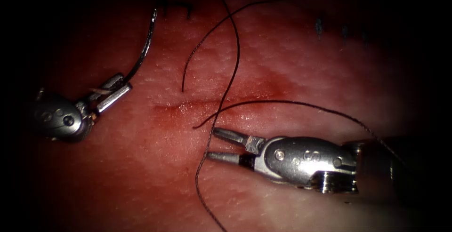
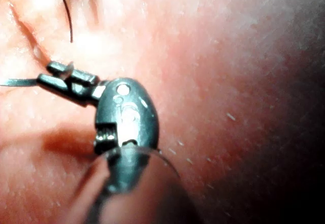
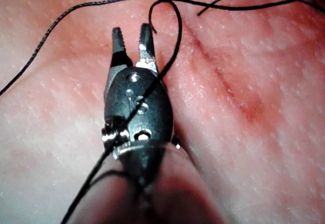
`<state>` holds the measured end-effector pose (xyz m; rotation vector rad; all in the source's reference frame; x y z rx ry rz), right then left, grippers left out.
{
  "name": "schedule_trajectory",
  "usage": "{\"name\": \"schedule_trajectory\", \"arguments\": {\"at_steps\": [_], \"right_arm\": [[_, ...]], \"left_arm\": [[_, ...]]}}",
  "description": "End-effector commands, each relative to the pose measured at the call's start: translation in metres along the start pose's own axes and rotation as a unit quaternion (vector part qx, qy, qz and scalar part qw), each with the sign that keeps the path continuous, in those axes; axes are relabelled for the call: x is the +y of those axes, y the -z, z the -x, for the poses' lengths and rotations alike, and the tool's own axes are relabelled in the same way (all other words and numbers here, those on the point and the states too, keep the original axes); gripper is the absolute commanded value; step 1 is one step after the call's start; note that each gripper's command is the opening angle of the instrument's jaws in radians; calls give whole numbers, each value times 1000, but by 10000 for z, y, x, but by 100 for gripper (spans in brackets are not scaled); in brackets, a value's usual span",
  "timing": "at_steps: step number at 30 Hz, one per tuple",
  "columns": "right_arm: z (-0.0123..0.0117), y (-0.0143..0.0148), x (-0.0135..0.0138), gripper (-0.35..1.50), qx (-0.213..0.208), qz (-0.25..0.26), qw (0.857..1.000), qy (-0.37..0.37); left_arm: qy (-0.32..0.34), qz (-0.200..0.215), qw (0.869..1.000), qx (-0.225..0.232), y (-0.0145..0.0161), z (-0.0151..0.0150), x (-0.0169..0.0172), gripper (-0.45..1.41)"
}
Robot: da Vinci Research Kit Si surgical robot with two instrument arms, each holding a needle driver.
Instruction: Wound Closure
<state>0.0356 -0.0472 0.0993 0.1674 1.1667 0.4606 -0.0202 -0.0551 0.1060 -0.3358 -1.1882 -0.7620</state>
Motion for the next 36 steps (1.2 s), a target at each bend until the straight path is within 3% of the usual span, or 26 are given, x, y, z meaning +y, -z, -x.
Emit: {"name": "schedule_trajectory", "arguments": {"at_steps": [1,3,4,5,7,18,19,20,22,25,31,34,36], "right_arm": [[5,-10,-1,4,0,0,1000,-1],[6,-12,2,12,0,3,1000,-1],[7,-14,4,29,-1,3,1000,-1],[7,-14,4,29,-1,3,1000,-1],[6,-19,7,54,-1,5,1000,-1],[7,-43,12,74,1,11,1000,-1],[11,-46,11,46,1,12,1000,-2],[11,-46,11,46,1,12,1000,-2],[15,-47,7,-35,2,11,1000,-8],[17,-46,1,-35,3,8,1000,-6],[5,-28,-8,-35,26,13,1000,13],[-6,-4,-13,-35,29,18,999,23],[-16,27,-24,-35,35,10,999,26]], "left_arm": [[1,-8,1000,-1,2,-8,-8,-45],[0,-13,1000,-4,4,-9,-7,-45],[0,-22,1000,-7,7,-9,-6,-45],[0,-22,1000,-7,7,-9,-6,-45],[-6,-32,999,-20,10,-11,-3,-45],[-5,-33,999,-24,15,-7,1,-45],[10,-32,999,-36,19,-3,6,-45],[10,-32,999,-36,19,-3,6,-45],[38,-37,997,-58,24,1,13,-45],[48,-36,995,-82,34,3,25,-45],[54,-1,996,-69,71,1,59,-45],[56,16,996,-72,91,-4,78,-45],[72,24,994,-76,110,-8,95,-45]]}}
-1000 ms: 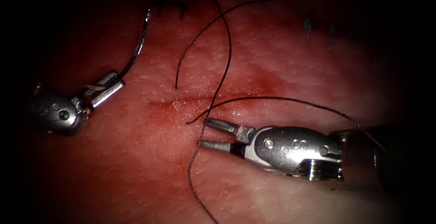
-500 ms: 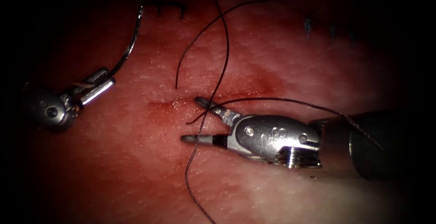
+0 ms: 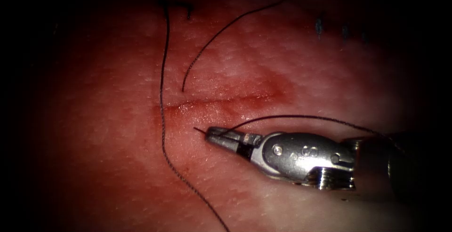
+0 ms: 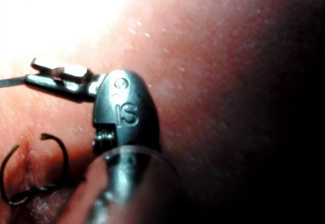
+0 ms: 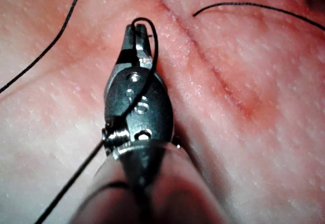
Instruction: Wound Closure
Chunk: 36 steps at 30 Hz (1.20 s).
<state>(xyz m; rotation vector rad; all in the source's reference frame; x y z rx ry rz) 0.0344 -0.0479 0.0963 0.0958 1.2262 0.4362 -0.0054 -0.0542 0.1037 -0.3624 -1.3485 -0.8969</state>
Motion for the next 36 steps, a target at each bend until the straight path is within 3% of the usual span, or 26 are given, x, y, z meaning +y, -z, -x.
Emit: {"name": "schedule_trajectory", "arguments": {"at_steps": [1,3,4,7,8,11,12,17,19,20,21,23,24,26,27,29,33,36], "right_arm": [[1,5,-10,-35,1,-4,1000,-2],[-8,28,-24,-35,9,-12,1000,0],[-18,48,-43,-35,14,-26,1000,8],[-27,63,-62,-35,19,-39,999,10],[-39,78,-86,-35,26,-52,998,15],[-49,88,-105,-35,29,-63,997,18],[-62,99,-126,-35,33,-76,996,20],[-81,109,-148,-35,40,-88,994,41],[-87,105,-143,-28,41,-85,994,62],[-88,97,-126,51,38,-81,994,65],[-83,89,-110,83,37,-76,994,74],[-79,84,-102,83,38,-72,993,82],[-67,70,-80,94,26,-68,992,101],[-62,63,-70,105,19,-67,991,110],[-47,46,-48,118,13,-61,989,131],[-40,40,-39,118,14,-61,988,138],[-5,4,-8,118,0,-57,985,164],[7,-10,-4,116,-1,-55,984,168]], "left_arm": [[4,-1,1000,1,4,-8,-8,-45],[15,2,1000,1,12,-8,1,-45],[22,5,1000,2,17,-8,5,-45],[30,7,1000,1,20,-9,7,-45],[28,3,1000,-2,20,-10,6,-45],[27,0,1000,-3,19,-11,4,-45],[26,-3,1000,-5,18,-13,1,-45],[24,-10,1000,-8,17,-16,0,-45],[26,-15,999,-11,17,-18,0,-45],[28,-23,999,-14,18,-20,-1,-45],[26,-34,999,-18,19,-23,-3,-45],[26,-40,999,-20,19,-23,-3,-45],[25,-49,998,-23,20,-25,-5,-45],[25,-51,998,-24,20,-26,-5,-45],[25,-57,998,-26,20,-27,-6,-45],[25,-60,998,-27,20,-27,-6,-45],[24,-64,997,-29,20,-30,-6,-45],[24,-64,997,-29,20,-31,-6,-45]]}}
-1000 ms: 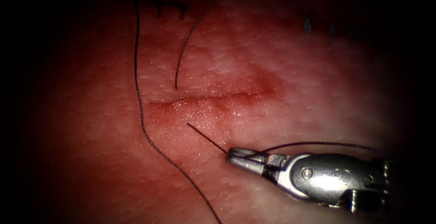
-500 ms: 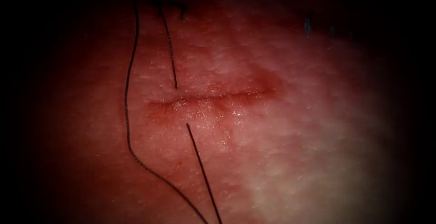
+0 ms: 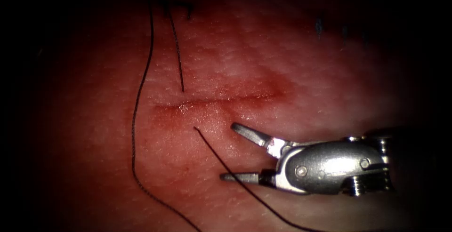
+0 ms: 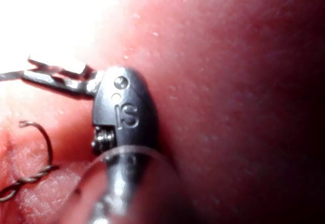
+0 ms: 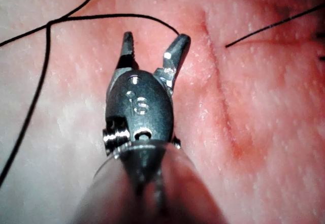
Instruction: Wound Closure
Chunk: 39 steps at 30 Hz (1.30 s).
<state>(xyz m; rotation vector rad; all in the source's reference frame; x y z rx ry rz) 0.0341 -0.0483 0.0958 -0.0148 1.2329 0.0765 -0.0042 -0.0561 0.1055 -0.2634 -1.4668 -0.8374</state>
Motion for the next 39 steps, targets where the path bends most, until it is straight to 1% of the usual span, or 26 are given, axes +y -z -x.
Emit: {"name": "schedule_trajectory", "arguments": {"at_steps": [1,3,4,6,9,11,12,13,14,15,16,22,25,26,29,30,34,35,39], "right_arm": [[17,-26,-4,115,4,-1,1000,5],[20,-31,-5,113,4,-1,1000,7],[25,-43,-8,108,6,-1,1000,10],[26,-48,-9,105,7,-1,1000,11],[27,-62,-13,84,7,0,1000,14],[27,-69,-13,68,4,1,1000,14],[26,-71,-12,44,5,3,1000,13],[26,-71,-12,44,5,3,1000,13],[26,-71,-10,-16,7,6,1000,13],[26,-71,-10,-16,7,6,1000,13],[26,-70,-8,-35,3,10,1000,12],[23,-58,-6,-35,-20,33,999,8],[9,-39,-6,-35,-18,44,999,3],[9,-39,-6,-35,-18,44,999,3],[-9,-20,-10,-35,-16,39,999,-2],[-21,-7,-16,-35,-13,34,999,2],[-51,27,-38,-35,-10,18,1000,12],[-51,27,-38,-35,-10,18,1000,12],[-73,50,-65,-35,-4,9,1000,17]], "left_arm": [[1,0,1000,1,3,-9,-7,-45],[1,-1,1000,1,3,-9,-7,-45],[2,-2,1000,-4,4,-9,-6,-45],[2,-3,1000,-7,5,-9,-6,-45],[2,-1,1000,-13,6,-9,-5,-45],[2,9,1000,-10,6,-9,-5,-45],[2,22,1000,-7,6,-9,-6,-45],[2,22,1000,-7,6,-9,-6,-45],[2,29,1000,-2,6,-9,-6,-45],[2,29,1000,-2,6,-9,-6,-45],[1,29,1000,-2,6,-9,-6,-45],[1,30,1000,-2,5,-10,-6,-45],[4,30,1000,-2,5,-10,-7,-45],[4,30,1000,-2,5,-10,-7,-45],[3,30,1000,-3,5,-12,-7,-45],[3,30,1000,-3,5,-13,-7,-45],[2,30,1000,-3,5,-14,-7,-45],[2,30,1000,-3,5,-14,-7,-45],[2,29,1000,-2,5,-16,-6,-45]]}}
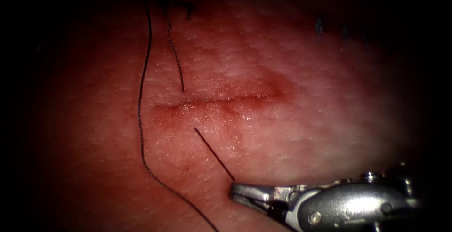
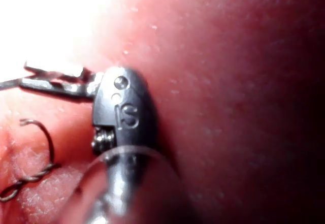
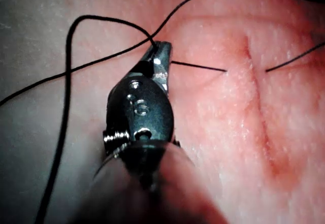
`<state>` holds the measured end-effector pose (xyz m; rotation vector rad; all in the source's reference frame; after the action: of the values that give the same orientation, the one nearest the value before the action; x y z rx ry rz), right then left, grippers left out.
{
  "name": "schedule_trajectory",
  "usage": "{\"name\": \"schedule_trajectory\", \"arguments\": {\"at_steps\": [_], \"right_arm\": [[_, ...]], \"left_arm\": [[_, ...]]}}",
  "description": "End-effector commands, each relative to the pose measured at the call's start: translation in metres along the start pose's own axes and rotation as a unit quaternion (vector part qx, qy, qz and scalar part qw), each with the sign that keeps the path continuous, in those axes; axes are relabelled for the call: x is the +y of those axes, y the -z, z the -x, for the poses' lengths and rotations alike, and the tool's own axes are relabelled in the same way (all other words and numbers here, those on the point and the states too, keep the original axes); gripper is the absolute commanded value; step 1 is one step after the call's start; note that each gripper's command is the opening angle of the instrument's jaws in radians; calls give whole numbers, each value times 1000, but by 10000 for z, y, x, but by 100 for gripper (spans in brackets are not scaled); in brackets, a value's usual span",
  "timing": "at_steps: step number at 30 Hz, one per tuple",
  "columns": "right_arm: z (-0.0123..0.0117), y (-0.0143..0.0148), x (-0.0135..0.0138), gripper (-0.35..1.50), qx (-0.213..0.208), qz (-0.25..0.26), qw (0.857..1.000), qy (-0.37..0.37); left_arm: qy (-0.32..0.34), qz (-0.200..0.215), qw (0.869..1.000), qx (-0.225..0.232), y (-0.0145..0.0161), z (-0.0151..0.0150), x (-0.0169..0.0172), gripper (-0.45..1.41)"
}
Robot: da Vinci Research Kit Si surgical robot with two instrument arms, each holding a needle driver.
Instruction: Wound Closure
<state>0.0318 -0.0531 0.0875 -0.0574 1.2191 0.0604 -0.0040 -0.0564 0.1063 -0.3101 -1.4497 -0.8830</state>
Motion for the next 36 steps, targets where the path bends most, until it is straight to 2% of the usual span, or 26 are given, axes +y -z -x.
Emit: {"name": "schedule_trajectory", "arguments": {"at_steps": [1,8,15,29,36], "right_arm": [[-8,2,-21,-35,1,-6,1000,0],[-21,15,-54,-35,1,-20,1000,9],[-26,27,-69,-35,4,-35,999,14],[-53,70,-112,-35,6,-62,998,26],[-62,77,-122,-35,10,-71,997,20]], "left_arm": [[1,0,1000,1,3,-9,-8,-45],[0,0,1000,2,3,-10,-9,-45],[0,1,1000,2,3,-11,-9,-45],[-1,1,1000,2,3,-13,-8,-45],[-1,1,1000,2,3,-13,-9,-45]]}}
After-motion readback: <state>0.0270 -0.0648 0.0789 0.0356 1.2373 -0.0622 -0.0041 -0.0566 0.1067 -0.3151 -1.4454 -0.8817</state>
